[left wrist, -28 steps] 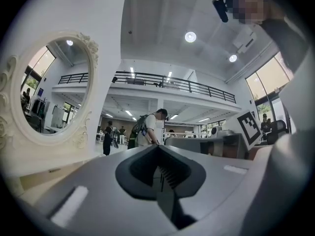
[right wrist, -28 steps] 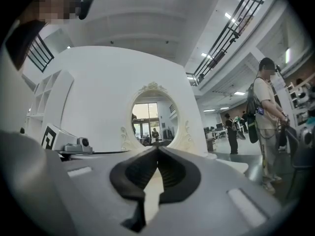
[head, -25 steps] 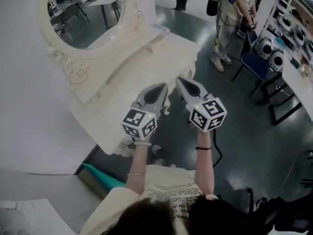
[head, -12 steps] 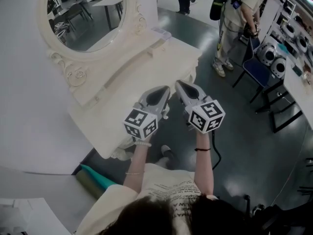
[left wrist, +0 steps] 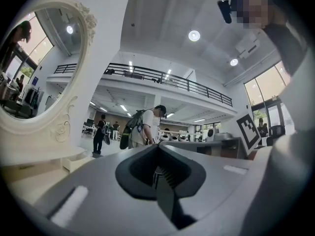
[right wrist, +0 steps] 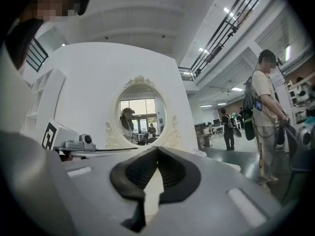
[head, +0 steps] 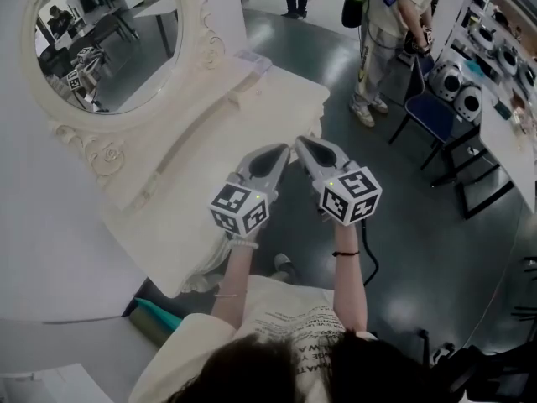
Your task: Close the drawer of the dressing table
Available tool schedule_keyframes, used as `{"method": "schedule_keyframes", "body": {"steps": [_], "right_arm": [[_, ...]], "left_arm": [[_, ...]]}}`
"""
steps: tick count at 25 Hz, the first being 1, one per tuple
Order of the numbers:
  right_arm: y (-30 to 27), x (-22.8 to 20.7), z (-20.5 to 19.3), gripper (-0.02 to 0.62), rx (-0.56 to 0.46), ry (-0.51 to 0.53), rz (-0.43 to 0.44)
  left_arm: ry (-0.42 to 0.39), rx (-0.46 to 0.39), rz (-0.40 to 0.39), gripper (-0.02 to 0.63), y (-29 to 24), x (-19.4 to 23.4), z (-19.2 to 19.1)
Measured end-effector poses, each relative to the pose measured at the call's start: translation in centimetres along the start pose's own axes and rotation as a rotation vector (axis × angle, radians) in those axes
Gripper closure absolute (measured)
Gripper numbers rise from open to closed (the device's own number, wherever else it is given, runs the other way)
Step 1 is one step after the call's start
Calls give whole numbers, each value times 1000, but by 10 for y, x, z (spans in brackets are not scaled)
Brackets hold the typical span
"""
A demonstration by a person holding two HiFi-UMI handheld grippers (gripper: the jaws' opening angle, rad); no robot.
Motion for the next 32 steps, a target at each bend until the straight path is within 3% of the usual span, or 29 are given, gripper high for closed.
{"method": "schedule_keyframes", "body": {"steps": [18,32], "right_arm": [[-74,-75,2,592,57,-38,42],[-118,-92,4,592,84,-51,96]], "left_arm": [[71,26,69,607,-64,74,-4],[88,35,92,607,-75,100,-10]]}}
Point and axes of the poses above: the fingertips, and each gripper's own axes: y backward along the fingers, x to its left, z out of its top, the point moved 7 cm from there along y, backward along the fingers, and after that the axes turned 14 degrees about x, right-handed, at the moved point
